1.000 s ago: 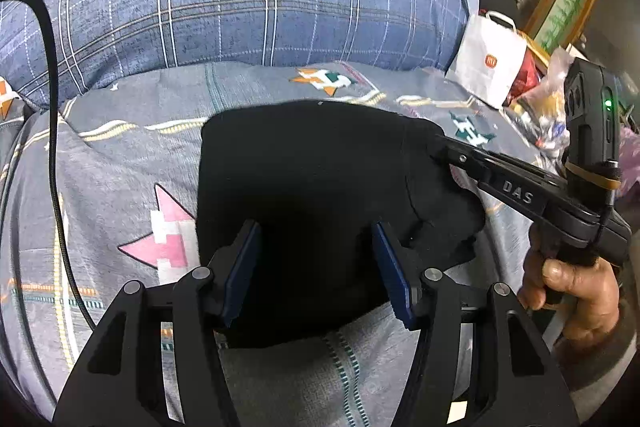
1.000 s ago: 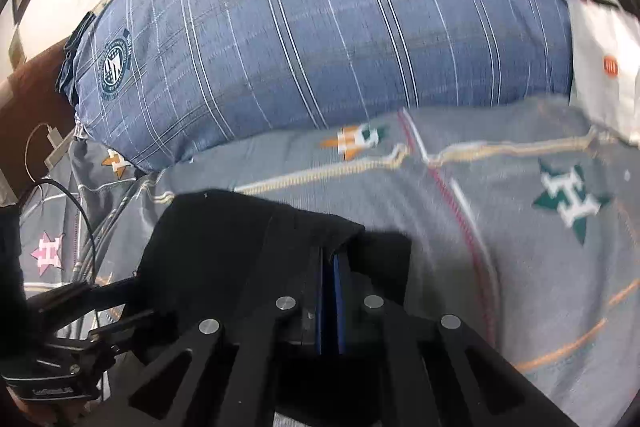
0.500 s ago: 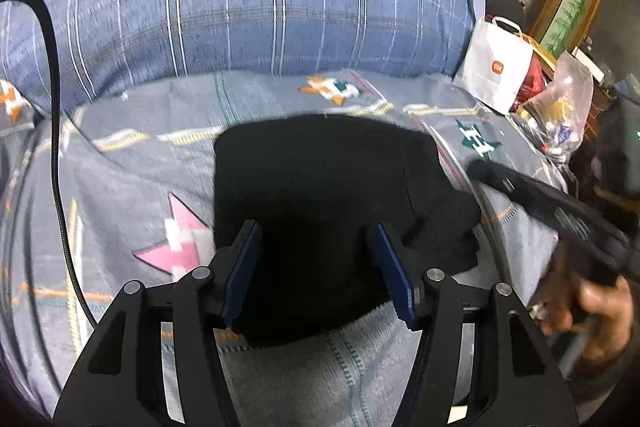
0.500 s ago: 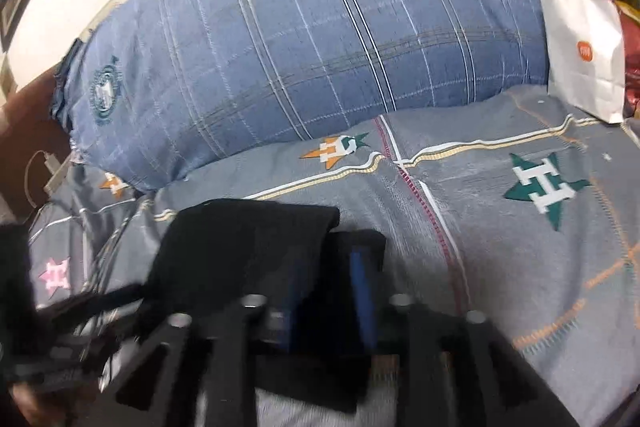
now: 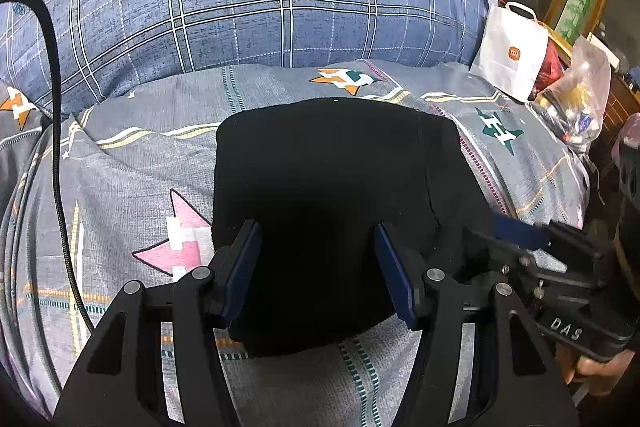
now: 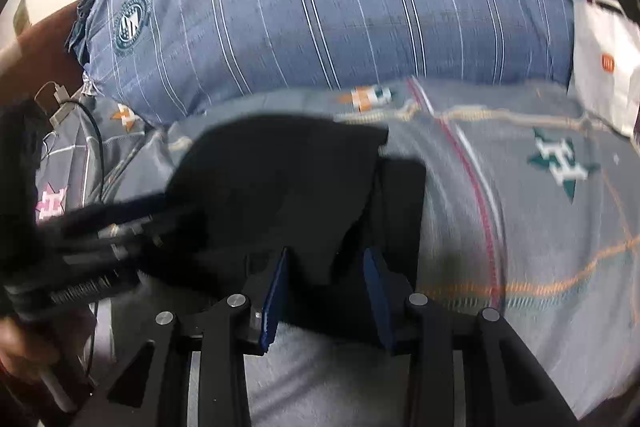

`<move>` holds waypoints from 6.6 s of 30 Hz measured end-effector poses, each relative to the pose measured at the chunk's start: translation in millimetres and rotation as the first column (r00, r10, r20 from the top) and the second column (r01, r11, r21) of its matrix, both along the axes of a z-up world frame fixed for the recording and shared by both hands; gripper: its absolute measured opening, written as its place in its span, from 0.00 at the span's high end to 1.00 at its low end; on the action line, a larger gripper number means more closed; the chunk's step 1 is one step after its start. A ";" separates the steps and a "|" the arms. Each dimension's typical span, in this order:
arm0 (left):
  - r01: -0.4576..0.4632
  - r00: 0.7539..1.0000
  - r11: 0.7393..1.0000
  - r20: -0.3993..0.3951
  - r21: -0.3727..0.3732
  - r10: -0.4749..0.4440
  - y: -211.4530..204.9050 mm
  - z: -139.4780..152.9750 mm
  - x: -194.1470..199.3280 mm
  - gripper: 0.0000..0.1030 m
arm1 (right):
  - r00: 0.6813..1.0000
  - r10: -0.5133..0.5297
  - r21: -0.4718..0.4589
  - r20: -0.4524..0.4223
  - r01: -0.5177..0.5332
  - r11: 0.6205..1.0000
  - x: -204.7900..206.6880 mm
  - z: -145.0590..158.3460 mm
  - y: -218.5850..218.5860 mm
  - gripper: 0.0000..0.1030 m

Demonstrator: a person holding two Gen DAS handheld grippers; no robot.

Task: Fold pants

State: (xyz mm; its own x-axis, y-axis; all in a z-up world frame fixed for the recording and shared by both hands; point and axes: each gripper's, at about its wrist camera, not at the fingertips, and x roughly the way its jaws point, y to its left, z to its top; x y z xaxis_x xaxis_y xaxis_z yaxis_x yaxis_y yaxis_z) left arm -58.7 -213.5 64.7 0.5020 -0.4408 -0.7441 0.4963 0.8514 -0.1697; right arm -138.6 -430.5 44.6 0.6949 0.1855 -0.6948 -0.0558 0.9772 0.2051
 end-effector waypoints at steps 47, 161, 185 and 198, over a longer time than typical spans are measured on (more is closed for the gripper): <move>-0.112 0.994 0.993 0.010 -0.024 0.113 33.5 16.2 11.4 0.33 | 1.000 -0.017 0.064 0.022 0.016 0.998 5.4 24.7 8.1 0.54; -0.082 0.996 0.968 0.006 -0.235 0.086 94.4 79.4 29.6 0.37 | 0.970 0.083 0.174 0.229 -0.125 0.977 31.6 102.8 39.2 0.64; -0.243 0.965 0.956 -0.142 -0.163 0.221 156.3 -26.1 93.9 0.34 | 0.990 0.139 0.307 -0.038 -0.121 0.944 138.1 -5.4 77.8 0.58; -0.274 0.961 0.956 -0.069 -0.108 0.268 158.1 2.5 79.6 0.35 | 0.963 0.244 0.139 0.118 -0.259 0.956 96.3 58.8 118.2 0.58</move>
State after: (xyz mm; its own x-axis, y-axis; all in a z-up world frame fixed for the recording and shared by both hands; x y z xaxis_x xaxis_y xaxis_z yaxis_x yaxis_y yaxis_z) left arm 20.9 -55.4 67.2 0.5759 -0.3779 -0.7250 0.2373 0.9259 -0.2941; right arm -42.3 -312.3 103.4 0.6758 0.4611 -0.5750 -0.3233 0.8866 0.3308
